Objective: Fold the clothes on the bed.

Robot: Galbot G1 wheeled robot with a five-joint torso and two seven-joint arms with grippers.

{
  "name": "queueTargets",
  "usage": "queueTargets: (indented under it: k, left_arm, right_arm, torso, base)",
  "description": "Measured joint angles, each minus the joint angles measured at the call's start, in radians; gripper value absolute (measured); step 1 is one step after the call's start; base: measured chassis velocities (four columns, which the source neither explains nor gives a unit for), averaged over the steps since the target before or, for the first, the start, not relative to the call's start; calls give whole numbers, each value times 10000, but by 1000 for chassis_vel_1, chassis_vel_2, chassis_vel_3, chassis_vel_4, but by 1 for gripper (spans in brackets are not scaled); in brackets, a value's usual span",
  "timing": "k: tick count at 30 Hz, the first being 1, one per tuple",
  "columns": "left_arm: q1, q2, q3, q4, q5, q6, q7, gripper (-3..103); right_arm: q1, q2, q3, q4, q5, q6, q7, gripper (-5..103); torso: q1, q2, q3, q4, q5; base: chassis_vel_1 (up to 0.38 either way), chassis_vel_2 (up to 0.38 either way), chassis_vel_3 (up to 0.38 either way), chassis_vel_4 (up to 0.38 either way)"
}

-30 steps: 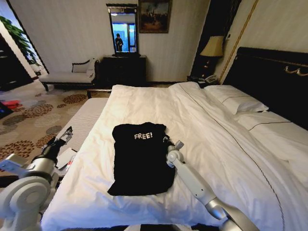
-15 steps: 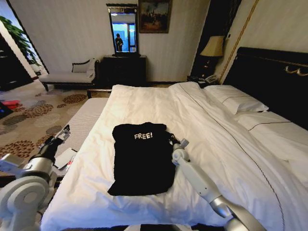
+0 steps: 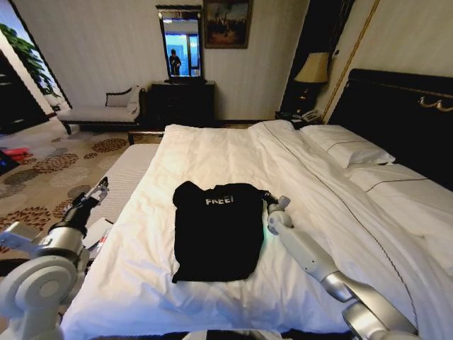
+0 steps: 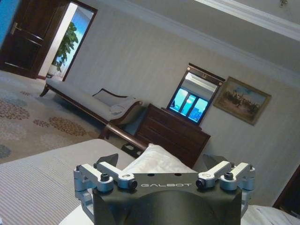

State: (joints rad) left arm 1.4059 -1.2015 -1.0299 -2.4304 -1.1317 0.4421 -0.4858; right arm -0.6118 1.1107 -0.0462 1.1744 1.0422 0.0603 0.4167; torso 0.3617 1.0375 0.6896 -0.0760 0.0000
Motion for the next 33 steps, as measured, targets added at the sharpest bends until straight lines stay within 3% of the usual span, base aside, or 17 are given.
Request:
queueTargets:
  k: [7,9,13,14,15,16,19,20,22,23,25,26,28,29,31,32,33]
  left_arm:
    - [112,-163,20,-105,54,-19,-6,100]
    - [115,-198,7,-119,16,-35,-17,100]
    - [111,-225,-32,-122,-30,-48,-28,100]
    - [103,-228,-37,-122,-42,-54,-31,100]
    - [84,-231,-41,-119,-60,-64,-34,100]
    - [37,-237,-44,-96,-83,-75,-42,100]
    - [-24,-241,-44,-58,-101,-78,-49,100]
    - [-42,-242,-44,-46,-109,-79,-50,100]
    - [-82,-239,-60,-16,-145,-80,-52,100]
    - [-117,-224,-99,19,-186,-80,-60,100]
    - [-166,-203,-150,82,-222,-80,-80,100]
    - [-200,-192,-161,143,-226,-79,-96,100]
    - [-207,-197,-158,161,-224,-75,-102,100]
    - [-210,-224,-130,175,-212,-61,-108,100]
    - [-210,-249,-108,181,-191,-51,-117,100]
    - [-209,-268,-91,184,-179,-39,-121,100]
    - [-205,-281,-79,185,-164,-31,-130,100]
  right_arm:
    - [-159,250,55,-17,-270,15,143,-2]
    - [-189,229,193,13,-528,76,183,13]
    - [-198,51,389,342,-1020,247,189,13]
    - [-188,7,430,411,-1182,317,190,29]
    - [-167,-28,471,457,-1369,395,199,29]
    - [-108,-51,523,508,-1675,495,311,40]
    - [-100,-81,526,647,-1787,513,523,40]
    - [-136,-111,505,759,-1780,511,543,51]
    - [-283,-216,407,1098,-1696,434,474,51]
    - [-420,-309,272,1349,-1576,361,269,61]
    - [-588,-409,-31,1674,-1369,259,-130,61]
    - [-691,-396,-421,1885,-1215,80,-469,73]
    - [-698,-333,-549,1888,-1214,51,-583,73]
    - [-683,-111,-755,1777,-1370,53,-870,83]
    - [-628,76,-925,1558,-1663,87,-1062,83]
    - [-562,222,-1077,1335,-1990,142,-1198,94]
    - [-463,403,-1296,975,-2539,223,-1311,94]
  torso:
    - [0,0,0,7,1]
    - [-1,0,0,5,1]
    - [-1,0,0,4,-1]
    - [-1,0,-1,3,-2]
    - [-1,0,-1,2,-2]
    - [-1,0,-1,2,-1]
    - [-1,0,0,7,0]
    - [0,0,0,7,0]
    - [0,0,-1,6,-1]
    - [0,0,-1,2,-2]
    - [-1,0,-1,0,1]
    - [-2,1,-1,3,-1]
    - [-2,1,-1,3,-1]
    - [-1,1,-1,5,0]
    - [-1,0,-1,9,0]
    - [0,0,0,9,-1]
    - [0,0,0,9,-3]
  base:
    - [0,0,0,0]
    - [0,0,0,0]
    - [0,0,0,0]
    - [0,0,0,0]
    - [0,0,0,0]
    - [0,0,0,0]
    - [0,0,0,0]
    - [0,0,0,0]
    - [0,0,0,0]
    - [0,0,0,0]
    - [0,0,0,0]
    - [0,0,0,0]
    - [0,0,0,0]
    - [0,0,0,0]
    - [0,0,0,0]
    - [0,0,0,0]
    - [0,0,0,0]
